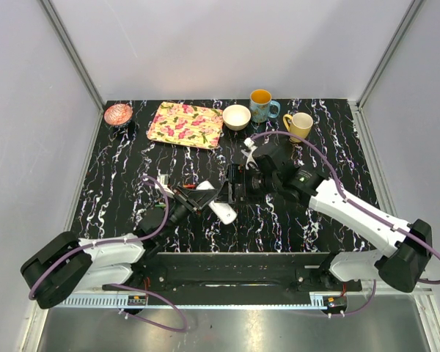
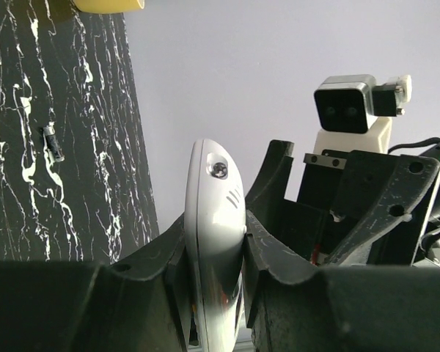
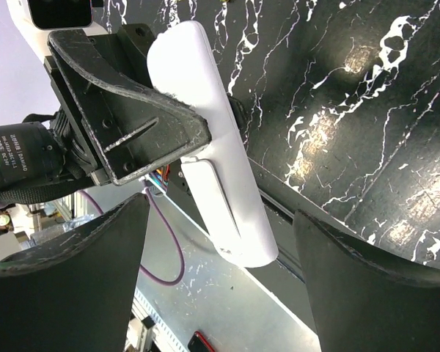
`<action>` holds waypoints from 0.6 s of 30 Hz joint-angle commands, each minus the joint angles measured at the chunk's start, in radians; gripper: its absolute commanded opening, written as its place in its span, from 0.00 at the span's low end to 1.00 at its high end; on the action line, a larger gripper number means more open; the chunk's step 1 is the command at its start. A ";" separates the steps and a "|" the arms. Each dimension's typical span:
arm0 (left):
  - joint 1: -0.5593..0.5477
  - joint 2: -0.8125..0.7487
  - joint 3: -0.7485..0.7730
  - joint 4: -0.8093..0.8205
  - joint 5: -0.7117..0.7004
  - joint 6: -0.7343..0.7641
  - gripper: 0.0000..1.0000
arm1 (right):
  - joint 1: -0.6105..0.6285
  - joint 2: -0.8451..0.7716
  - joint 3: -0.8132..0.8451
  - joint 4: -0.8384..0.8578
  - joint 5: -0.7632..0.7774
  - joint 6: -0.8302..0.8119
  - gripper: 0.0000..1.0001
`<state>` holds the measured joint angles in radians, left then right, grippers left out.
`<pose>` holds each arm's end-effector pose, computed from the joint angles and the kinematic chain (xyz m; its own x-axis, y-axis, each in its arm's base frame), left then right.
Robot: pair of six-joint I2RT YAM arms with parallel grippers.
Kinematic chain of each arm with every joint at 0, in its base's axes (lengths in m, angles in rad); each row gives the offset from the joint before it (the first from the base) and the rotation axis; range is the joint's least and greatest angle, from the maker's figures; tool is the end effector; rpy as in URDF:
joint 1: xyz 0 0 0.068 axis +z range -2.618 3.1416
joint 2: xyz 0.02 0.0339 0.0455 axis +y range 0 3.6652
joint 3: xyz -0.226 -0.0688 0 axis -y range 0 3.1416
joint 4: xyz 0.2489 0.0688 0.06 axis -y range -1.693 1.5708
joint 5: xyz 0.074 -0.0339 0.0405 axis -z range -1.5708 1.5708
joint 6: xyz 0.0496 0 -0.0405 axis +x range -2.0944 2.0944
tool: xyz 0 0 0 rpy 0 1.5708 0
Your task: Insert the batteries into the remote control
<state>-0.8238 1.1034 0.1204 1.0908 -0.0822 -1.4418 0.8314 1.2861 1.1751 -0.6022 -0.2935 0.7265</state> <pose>0.1585 -0.1651 0.1547 -0.6608 -0.7411 -0.1191 0.1594 0.0165 -0.9871 0.1932 0.2331 0.2830 -0.8973 -0.0403 -0.4396 -0.3461 0.6824 0.6438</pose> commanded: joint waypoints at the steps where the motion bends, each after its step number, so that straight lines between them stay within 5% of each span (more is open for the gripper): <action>1: -0.003 -0.031 -0.001 0.086 0.006 -0.012 0.00 | -0.015 0.005 -0.012 0.087 -0.067 0.001 0.88; 18: -0.003 -0.063 0.016 0.075 0.021 0.001 0.00 | -0.069 0.025 -0.114 0.211 -0.188 0.050 0.70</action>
<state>-0.8238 1.0611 0.1204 1.0885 -0.0757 -1.4399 0.7769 1.3075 1.0729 -0.4625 -0.4263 0.7578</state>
